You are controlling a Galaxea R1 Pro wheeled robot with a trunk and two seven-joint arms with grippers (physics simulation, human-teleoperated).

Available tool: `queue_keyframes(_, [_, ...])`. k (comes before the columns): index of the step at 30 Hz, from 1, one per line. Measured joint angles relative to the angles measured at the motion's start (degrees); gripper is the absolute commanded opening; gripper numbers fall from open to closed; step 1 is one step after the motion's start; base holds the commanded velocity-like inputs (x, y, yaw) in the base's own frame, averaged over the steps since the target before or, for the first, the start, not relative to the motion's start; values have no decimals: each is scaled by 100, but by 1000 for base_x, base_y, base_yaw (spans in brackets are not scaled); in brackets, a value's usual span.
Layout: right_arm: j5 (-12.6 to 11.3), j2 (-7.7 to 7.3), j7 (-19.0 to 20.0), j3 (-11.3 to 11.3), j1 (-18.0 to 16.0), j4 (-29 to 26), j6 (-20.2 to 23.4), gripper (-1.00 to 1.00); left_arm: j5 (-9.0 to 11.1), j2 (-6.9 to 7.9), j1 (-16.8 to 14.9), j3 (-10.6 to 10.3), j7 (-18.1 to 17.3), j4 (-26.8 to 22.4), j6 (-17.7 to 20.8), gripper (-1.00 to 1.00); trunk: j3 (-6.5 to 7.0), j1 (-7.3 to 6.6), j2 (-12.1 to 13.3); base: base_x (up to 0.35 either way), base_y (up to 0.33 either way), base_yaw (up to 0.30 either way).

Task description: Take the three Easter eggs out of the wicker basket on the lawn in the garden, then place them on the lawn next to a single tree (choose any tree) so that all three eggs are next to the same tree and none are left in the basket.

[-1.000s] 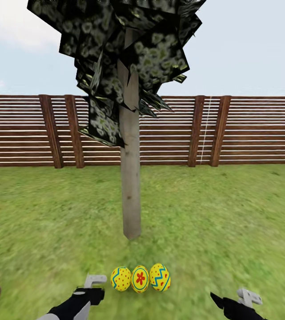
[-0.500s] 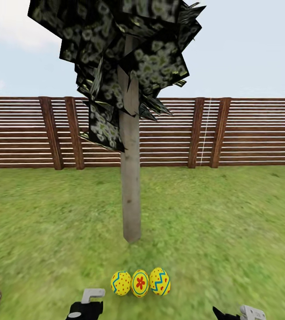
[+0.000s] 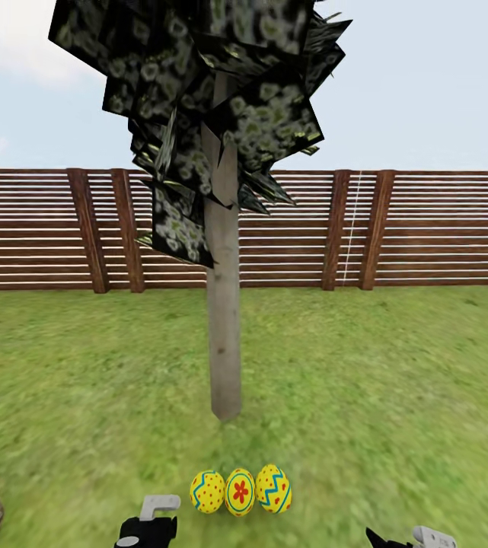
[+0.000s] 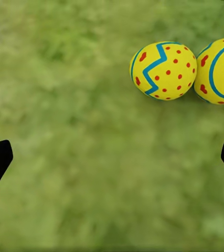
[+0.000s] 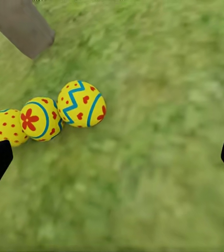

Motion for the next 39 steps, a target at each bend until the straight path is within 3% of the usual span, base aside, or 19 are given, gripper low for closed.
queue_keyframes(16, [5,4,-1,5,0,23,-9,100,1,0,1,-7,0,0,-5,100,287,-352,642,0,0,0])
queue_keyframes(36, [11,-6,-43,14,0,443,-17,100,0,-3,11,-19,0,18,-5,100,646,-791,1444,0,0,0])
queue_keyframes(39, [12,-9,-45,23,0,509,-19,100,1,-1,33,-19,0,30,-5,100,647,-792,1445,0,0,0])
